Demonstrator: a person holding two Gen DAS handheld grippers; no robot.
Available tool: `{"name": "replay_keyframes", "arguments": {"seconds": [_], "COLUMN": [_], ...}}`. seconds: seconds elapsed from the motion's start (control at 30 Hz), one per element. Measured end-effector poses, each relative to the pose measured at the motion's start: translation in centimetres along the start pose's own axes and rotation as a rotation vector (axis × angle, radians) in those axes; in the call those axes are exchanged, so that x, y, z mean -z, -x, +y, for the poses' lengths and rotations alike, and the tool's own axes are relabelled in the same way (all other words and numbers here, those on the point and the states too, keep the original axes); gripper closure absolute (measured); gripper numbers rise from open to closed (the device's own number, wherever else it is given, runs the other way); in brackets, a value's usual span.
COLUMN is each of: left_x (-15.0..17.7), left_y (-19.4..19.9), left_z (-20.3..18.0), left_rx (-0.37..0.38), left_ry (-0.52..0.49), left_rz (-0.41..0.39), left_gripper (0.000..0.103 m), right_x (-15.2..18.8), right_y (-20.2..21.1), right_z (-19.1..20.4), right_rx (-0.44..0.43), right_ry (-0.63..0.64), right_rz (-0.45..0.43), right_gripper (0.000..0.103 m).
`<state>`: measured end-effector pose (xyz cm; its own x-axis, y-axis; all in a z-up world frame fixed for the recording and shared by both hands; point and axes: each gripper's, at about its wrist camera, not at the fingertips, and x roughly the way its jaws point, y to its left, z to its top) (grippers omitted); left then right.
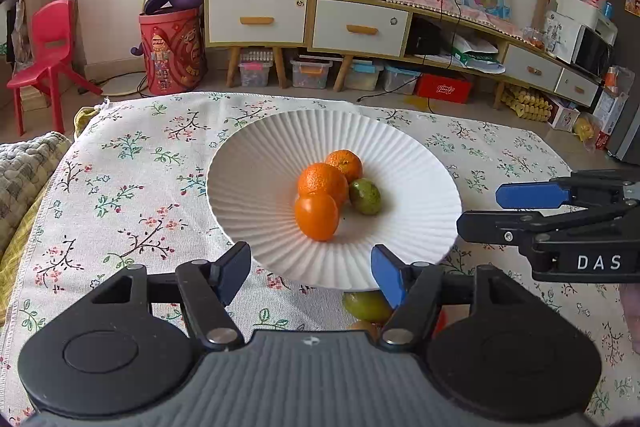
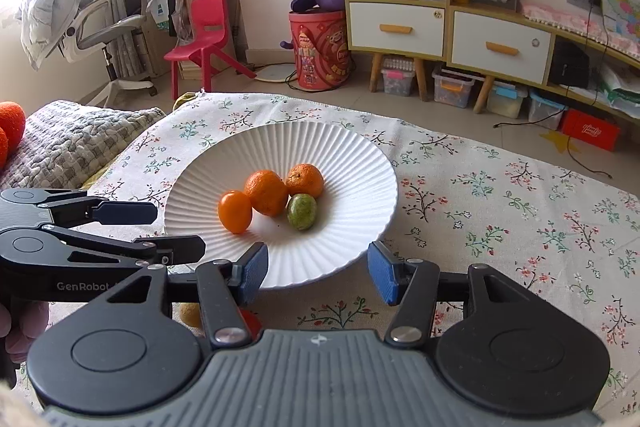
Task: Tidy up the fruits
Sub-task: 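Withdraw both open grippers from the bowl toward the remaining fruits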
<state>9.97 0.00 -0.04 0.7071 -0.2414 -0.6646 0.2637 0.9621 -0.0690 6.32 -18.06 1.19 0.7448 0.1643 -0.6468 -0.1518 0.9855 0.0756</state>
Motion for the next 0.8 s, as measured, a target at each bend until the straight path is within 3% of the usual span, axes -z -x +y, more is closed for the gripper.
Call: {"name": "replay_keyframes", "arguments": {"seconds": [0.13,0.57,0.8], "left_x": [0.5,2.4,3.8], "left_y": [0.8,2.0,1.7], "left_z": [0.0,0.2,0.4], "left_rx": [-0.014,-0.006,-0.009], "left_ry": [-0.006,-0.011,-0.005], "left_rz": [-0.003,0.01,0.059], "left_gripper": [0.035,0.014,0.011], "right_x": [0.4,2.3,3.3], "right_y": [0.5,1.7,1.9], "right_z": [0.2,0.8,1.1], "right_rx": [0.004,0.012,0.024], "right_ry": [-0.006,-0.012,-0.006], "right_rz": [-0.002,0.011,0.031], "right_gripper": [0.043,0.021,0.009]}}
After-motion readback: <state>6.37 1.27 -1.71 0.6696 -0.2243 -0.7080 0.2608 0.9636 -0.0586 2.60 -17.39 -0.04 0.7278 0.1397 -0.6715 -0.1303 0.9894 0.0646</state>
